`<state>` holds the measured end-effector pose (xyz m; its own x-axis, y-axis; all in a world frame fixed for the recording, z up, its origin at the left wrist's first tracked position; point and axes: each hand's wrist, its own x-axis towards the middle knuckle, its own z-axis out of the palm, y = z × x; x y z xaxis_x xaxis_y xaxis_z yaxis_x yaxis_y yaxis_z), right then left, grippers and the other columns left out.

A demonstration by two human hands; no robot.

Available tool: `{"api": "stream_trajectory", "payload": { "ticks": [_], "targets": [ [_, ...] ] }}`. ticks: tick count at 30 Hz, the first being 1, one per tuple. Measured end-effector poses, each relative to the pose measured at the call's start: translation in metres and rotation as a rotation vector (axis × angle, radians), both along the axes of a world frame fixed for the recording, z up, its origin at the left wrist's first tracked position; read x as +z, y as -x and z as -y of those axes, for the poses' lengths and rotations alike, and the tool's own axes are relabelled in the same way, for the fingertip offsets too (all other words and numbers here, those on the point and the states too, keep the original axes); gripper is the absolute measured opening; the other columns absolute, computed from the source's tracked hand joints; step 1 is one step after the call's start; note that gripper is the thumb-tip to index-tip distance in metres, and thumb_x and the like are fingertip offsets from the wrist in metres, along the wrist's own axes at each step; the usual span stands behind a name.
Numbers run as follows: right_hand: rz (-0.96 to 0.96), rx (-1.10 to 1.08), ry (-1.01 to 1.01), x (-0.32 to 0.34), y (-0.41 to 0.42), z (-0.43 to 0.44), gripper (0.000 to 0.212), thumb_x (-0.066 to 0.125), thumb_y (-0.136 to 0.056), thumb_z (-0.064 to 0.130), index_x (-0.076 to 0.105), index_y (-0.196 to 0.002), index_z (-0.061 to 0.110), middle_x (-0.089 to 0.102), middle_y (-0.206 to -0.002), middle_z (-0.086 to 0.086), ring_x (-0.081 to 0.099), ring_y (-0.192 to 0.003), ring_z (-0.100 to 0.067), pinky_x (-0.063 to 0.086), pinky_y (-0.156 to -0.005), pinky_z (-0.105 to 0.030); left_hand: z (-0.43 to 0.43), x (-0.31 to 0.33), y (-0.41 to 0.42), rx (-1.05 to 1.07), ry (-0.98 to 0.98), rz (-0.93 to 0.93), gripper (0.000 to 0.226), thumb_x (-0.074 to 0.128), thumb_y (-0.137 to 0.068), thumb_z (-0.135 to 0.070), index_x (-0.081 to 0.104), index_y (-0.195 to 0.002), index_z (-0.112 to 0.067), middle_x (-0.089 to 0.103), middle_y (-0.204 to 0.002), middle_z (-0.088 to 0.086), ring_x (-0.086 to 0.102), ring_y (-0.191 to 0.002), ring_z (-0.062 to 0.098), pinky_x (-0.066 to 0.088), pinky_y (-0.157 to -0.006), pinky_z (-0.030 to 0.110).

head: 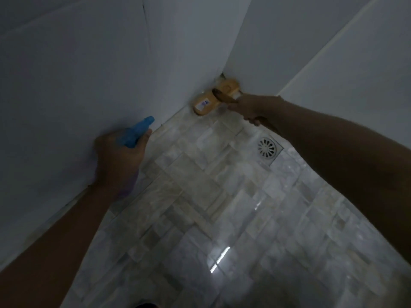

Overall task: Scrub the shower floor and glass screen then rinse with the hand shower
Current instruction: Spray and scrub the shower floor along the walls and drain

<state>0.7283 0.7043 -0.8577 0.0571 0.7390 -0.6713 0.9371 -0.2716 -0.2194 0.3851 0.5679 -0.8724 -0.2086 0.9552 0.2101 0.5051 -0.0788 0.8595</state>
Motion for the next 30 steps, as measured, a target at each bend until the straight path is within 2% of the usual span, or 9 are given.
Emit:
{"api": "stream_trajectory", "payload": {
  "ticks": [4, 9, 11, 14, 17, 21, 23, 26, 30],
  "targets": [
    [-0.029, -0.006, 0.005, 0.0, 0.015, -0.017, 0.04, 0.046, -0.099, 0.05, 0.048, -0.095, 0.01, 0.05, -0.069, -0.01, 0.039, -0.036, -0.017, 0.035, -0.036, -0.021, -0.001, -0.001, -0.001, -0.011, -0.022, -0.061, 0.04, 0.077, -0.087, -0.039, 0.07, -0.074, -0.001, 0.067, -0.065, 0.012, 0.064, -0.057, 0.026, 0.053, -0.053, 0.039],
    [0.014, 0.095, 0.121, 0.006, -0.039, 0.075, 0.038, 0.042, -0.103, 0.046, 0.053, -0.102, 0.009, 0.059, -0.082, -0.013, 0.053, -0.052, -0.021, 0.044, -0.046, -0.026, 0.0, 0.001, 0.001, -0.005, -0.011, -0.074, 0.043, 0.077, -0.086, -0.041, 0.072, -0.077, 0.001, 0.069, -0.069, 0.014, 0.068, -0.061, 0.03, 0.057, -0.058, 0.045],
    [0.062, 0.103, 0.143, 0.014, -0.05, 0.093, 0.038, 0.041, -0.105, 0.043, 0.053, -0.108, 0.007, 0.057, -0.078, -0.008, 0.052, -0.05, -0.017, 0.04, -0.037, -0.021, 0.0, 0.001, 0.0, -0.005, -0.011, -0.072, 0.042, 0.078, -0.086, -0.038, 0.072, -0.076, 0.002, 0.068, -0.068, 0.012, 0.068, -0.061, 0.03, 0.056, -0.057, 0.044],
    [0.062, 0.073, 0.108, 0.014, -0.033, 0.069, 0.044, 0.044, -0.104, 0.043, 0.056, -0.107, 0.0, 0.053, -0.072, -0.007, 0.05, -0.047, -0.018, 0.041, -0.043, -0.023, -0.001, 0.005, -0.006, 0.018, 0.019, -0.052, 0.036, 0.079, -0.085, -0.035, 0.074, -0.082, 0.001, 0.066, -0.073, 0.003, 0.065, -0.065, 0.018, 0.054, -0.058, 0.033],
    [-0.034, 0.017, 0.054, 0.006, 0.013, 0.027, 0.045, 0.043, -0.102, 0.048, 0.051, -0.087, 0.005, 0.05, -0.066, -0.01, 0.044, -0.042, -0.02, 0.039, -0.043, -0.025, -0.003, 0.004, -0.004, 0.009, 0.037, -0.044, 0.039, 0.079, -0.085, -0.037, 0.074, -0.081, 0.002, 0.067, -0.072, 0.005, 0.062, -0.062, 0.007, 0.048, -0.057, 0.016],
    [-0.088, -0.025, 0.008, 0.012, 0.049, 0.007, 0.035, 0.042, -0.102, 0.041, 0.042, -0.077, 0.017, 0.045, -0.066, -0.008, 0.036, -0.042, -0.017, 0.032, -0.037, -0.019, -0.004, -0.004, -0.001, -0.016, 0.046, -0.018, 0.058, 0.073, -0.082, -0.056, 0.074, -0.085, 0.003, 0.073, -0.079, 0.017, 0.072, -0.071, 0.029, 0.06, -0.067, 0.046],
    [-0.11, -0.033, 0.004, 0.007, 0.052, 0.025, 0.036, 0.041, -0.104, 0.04, 0.042, -0.077, 0.016, 0.048, -0.068, -0.009, 0.039, -0.042, -0.018, 0.036, -0.038, -0.02, -0.004, -0.002, 0.0, 0.017, 0.084, 0.04, 0.056, 0.074, -0.08, -0.055, 0.074, -0.088, 0.001, 0.073, -0.081, 0.014, 0.073, -0.075, 0.03, 0.06, -0.069, 0.05],
    [-0.132, -0.057, 0.018, -0.009, 0.061, 0.075, 0.036, 0.043, -0.103, 0.044, 0.05, -0.09, 0.011, 0.057, -0.079, -0.014, 0.052, -0.05, -0.024, 0.044, -0.047, -0.026, -0.003, 0.001, -0.002, 0.011, 0.119, 0.075, 0.034, 0.08, -0.083, -0.039, 0.074, -0.092, -0.007, 0.069, -0.077, 0.001, 0.07, -0.075, 0.02, 0.061, -0.073, 0.044],
    [-0.144, -0.149, -0.022, -0.016, 0.057, 0.19, 0.039, 0.043, -0.103, 0.044, 0.055, -0.118, 0.01, 0.059, -0.092, -0.009, 0.055, -0.068, -0.022, 0.041, -0.056, -0.027, 0.01, 0.005, 0.006, 0.059, 0.12, 0.133, 0.03, 0.083, -0.081, -0.032, 0.074, -0.095, -0.006, 0.068, -0.08, 0.0, 0.063, -0.064, -0.009, 0.054, -0.067, 0.017]
  ]
}}
